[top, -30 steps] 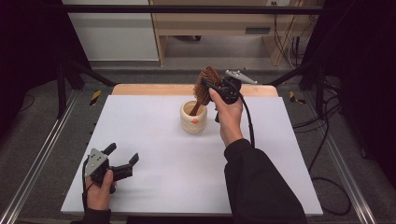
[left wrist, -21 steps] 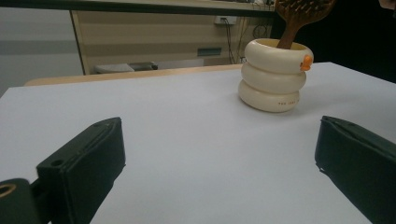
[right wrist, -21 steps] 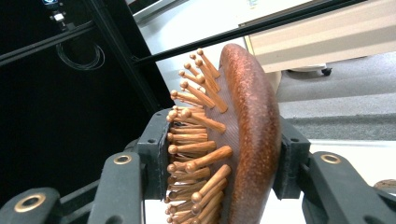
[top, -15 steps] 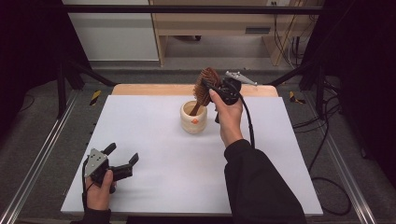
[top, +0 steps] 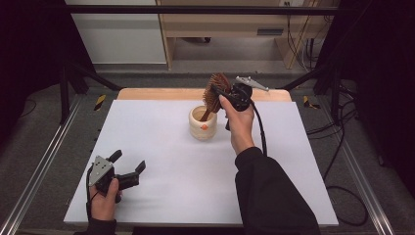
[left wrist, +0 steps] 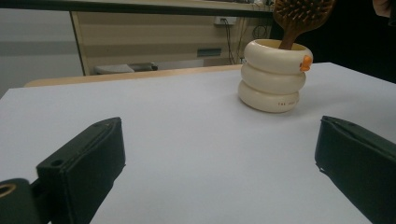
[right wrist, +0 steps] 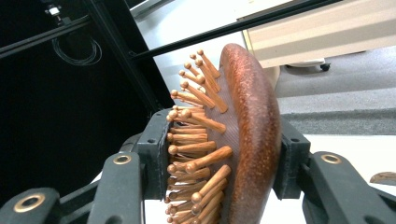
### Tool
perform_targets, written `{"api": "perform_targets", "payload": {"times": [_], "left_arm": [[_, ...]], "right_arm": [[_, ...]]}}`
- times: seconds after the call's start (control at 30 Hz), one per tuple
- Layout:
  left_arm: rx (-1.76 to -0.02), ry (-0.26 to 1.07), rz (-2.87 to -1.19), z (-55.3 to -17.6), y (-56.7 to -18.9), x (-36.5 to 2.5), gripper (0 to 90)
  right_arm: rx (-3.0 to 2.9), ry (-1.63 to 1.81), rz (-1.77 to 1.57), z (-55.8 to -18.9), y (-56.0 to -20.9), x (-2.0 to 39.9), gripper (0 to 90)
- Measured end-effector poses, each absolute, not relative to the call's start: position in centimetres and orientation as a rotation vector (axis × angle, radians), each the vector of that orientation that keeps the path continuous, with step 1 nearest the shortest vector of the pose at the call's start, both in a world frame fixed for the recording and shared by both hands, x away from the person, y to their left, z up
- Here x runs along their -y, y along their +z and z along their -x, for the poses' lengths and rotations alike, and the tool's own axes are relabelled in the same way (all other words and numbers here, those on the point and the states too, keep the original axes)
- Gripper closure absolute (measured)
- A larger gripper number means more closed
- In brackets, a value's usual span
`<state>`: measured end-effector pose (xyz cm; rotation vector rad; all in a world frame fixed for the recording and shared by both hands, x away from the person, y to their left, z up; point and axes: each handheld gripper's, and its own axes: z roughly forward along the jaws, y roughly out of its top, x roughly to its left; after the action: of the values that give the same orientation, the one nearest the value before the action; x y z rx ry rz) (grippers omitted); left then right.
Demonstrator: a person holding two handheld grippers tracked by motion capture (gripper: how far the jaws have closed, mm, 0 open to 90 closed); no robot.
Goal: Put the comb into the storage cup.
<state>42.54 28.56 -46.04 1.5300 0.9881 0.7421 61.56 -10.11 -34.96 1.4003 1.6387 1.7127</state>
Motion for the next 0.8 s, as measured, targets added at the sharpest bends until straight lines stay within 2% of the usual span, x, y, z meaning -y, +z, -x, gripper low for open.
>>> {"api": "perform_targets", "payload": {"times": [0.8], "left_arm": [[-0.982,0.738,-1.539,-42.6,-46.1,-28.5,1.6]], "right_arm": [[-1.628,1.741,-1.441,-61.9,-36.3,10.4,49.2]]}}
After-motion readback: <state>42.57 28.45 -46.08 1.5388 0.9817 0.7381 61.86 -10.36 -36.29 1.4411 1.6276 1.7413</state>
